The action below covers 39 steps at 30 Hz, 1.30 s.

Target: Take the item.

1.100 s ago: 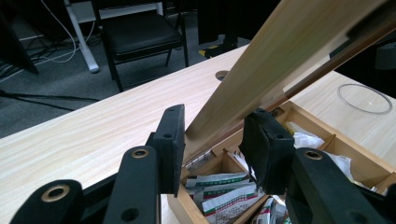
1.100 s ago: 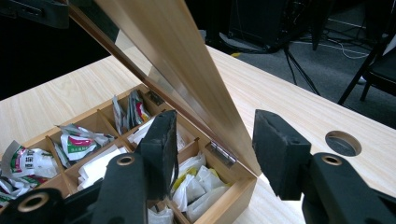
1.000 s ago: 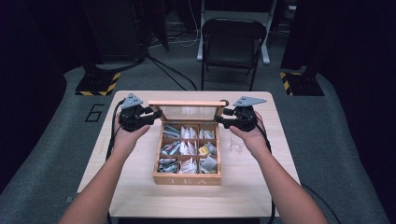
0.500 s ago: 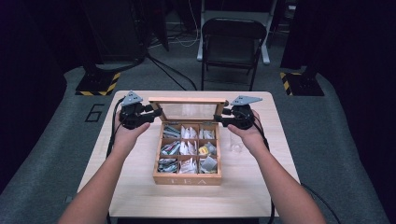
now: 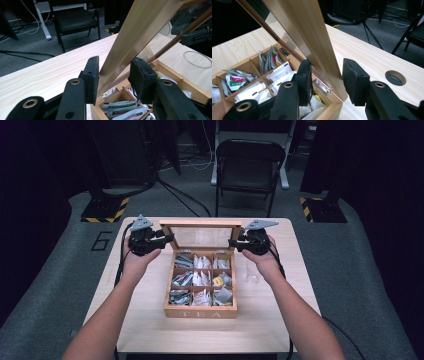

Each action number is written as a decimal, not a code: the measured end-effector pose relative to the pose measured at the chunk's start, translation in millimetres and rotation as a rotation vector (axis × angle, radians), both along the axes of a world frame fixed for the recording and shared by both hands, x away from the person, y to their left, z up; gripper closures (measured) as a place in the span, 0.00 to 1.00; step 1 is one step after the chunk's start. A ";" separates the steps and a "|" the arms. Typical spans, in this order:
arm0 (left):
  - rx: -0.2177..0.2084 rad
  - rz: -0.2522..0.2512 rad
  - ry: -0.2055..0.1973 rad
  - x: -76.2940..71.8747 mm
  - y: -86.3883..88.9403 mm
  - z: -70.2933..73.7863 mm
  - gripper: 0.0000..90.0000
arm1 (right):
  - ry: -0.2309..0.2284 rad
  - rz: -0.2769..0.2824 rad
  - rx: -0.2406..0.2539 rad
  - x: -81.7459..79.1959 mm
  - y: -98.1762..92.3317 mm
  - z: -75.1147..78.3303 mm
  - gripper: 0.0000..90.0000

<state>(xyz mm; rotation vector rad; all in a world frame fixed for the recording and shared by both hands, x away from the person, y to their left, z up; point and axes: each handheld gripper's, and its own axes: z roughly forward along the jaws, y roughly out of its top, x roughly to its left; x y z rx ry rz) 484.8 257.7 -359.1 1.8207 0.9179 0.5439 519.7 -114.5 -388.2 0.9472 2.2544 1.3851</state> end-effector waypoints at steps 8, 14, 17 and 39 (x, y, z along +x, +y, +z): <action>0.015 0.001 0.010 1.9 -0.5 -4.0 0.67 | 0.003 -0.001 -0.006 0.4 0.6 1.0 0.67; 0.020 -0.001 0.010 6.4 0.2 -8.7 0.68 | 0.003 -0.010 -0.002 1.9 1.2 1.0 0.67; 0.016 0.003 0.006 9.0 -0.8 -10.0 0.69 | -0.003 -0.010 -0.010 3.0 1.8 1.7 0.67; 0.028 -0.001 0.015 24.9 -0.8 -21.0 0.70 | 0.010 -0.028 -0.007 13.4 3.1 -7.2 0.69</action>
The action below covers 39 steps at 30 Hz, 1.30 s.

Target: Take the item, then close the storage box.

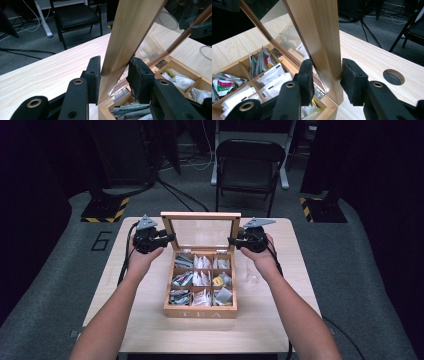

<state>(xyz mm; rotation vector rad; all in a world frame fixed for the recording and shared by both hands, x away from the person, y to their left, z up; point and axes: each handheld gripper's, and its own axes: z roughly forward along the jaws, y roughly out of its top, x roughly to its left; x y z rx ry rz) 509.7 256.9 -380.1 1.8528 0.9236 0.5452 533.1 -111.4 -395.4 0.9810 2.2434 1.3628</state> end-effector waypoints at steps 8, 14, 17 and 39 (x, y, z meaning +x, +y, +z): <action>-0.005 0.006 0.010 5.1 -0.9 -1.1 0.70 | 0.003 -0.010 0.014 2.9 -0.7 -1.7 0.70; 0.009 0.007 0.022 9.8 -1.1 -1.4 0.71 | 0.005 -0.019 0.027 5.7 -1.1 -3.3 0.70; 0.004 0.009 0.022 10.9 -0.8 -2.2 0.71 | 0.009 -0.020 0.026 6.8 -0.8 -3.8 0.70; 0.001 0.014 0.049 13.1 -0.7 -3.8 0.69 | 0.021 -0.033 0.009 10.0 0.9 -5.7 0.71</action>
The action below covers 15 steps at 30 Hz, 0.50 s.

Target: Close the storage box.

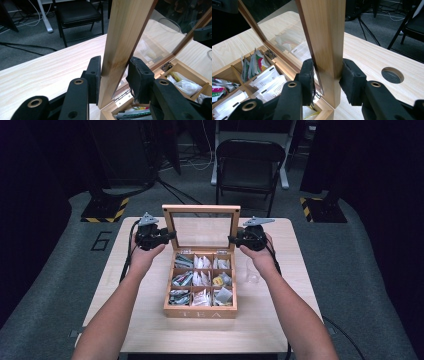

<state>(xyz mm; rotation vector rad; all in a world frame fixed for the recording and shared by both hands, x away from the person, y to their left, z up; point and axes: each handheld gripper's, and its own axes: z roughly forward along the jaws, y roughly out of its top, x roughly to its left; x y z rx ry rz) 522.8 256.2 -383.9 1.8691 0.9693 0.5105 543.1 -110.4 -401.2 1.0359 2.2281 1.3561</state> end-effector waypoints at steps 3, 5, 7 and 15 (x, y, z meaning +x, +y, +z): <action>-0.011 0.012 -0.003 -2.0 -0.8 -0.8 0.65 | -0.001 -0.001 0.004 2.1 -0.4 -0.6 0.71; -0.013 0.020 -0.003 -3.8 0.2 -1.6 0.64 | 0.004 -0.007 0.003 3.9 0.2 -0.4 0.72; -0.005 0.020 0.010 -5.3 1.7 -2.5 0.62 | 0.003 -0.011 0.000 5.9 0.7 -0.3 0.72; -0.018 0.029 0.021 -13.0 9.8 -7.0 0.62 | 0.014 -0.026 -0.010 11.7 2.3 0.2 0.73</action>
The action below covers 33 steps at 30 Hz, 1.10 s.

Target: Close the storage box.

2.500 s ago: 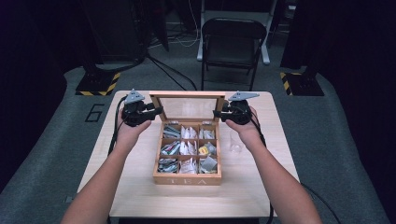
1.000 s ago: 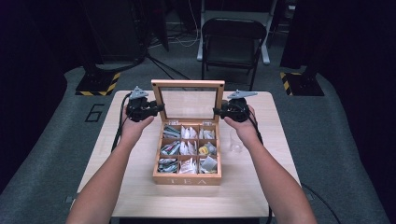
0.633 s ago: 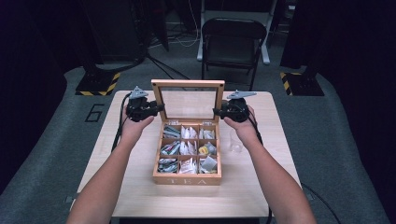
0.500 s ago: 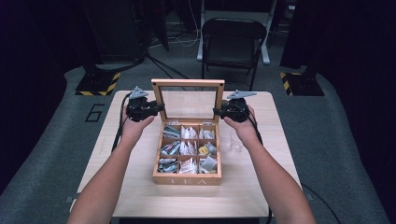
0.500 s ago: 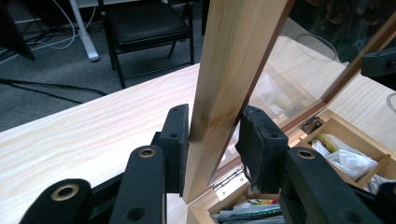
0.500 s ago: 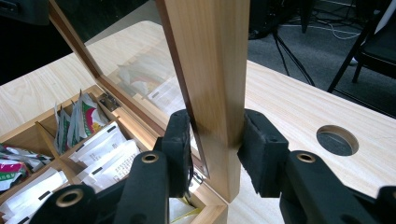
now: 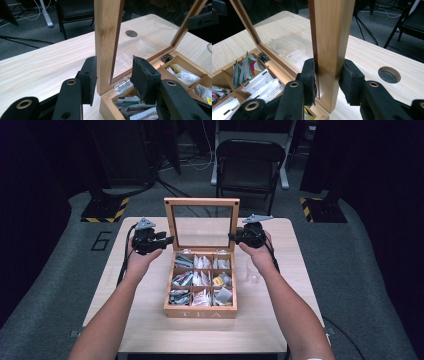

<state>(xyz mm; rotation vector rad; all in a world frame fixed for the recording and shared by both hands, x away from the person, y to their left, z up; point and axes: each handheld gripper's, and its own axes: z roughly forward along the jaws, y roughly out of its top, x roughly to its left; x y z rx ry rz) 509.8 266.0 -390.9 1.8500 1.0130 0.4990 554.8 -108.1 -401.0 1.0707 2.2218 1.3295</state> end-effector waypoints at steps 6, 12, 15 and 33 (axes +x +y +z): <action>-0.008 0.001 0.003 -3.4 4.5 1.0 0.62 | 0.003 -0.008 0.007 2.6 0.0 -1.2 0.73; -0.005 0.006 0.007 -3.8 6.9 1.5 0.62 | -0.004 -0.017 -0.010 5.7 1.2 -2.9 0.73; 0.001 0.009 0.006 -4.3 6.6 -0.6 0.61 | 0.007 -0.025 -0.009 7.7 1.1 -3.9 0.72; 0.005 0.000 0.024 -7.6 5.2 -5.6 0.60 | 0.066 -0.042 -0.024 10.1 0.3 -5.4 0.64</action>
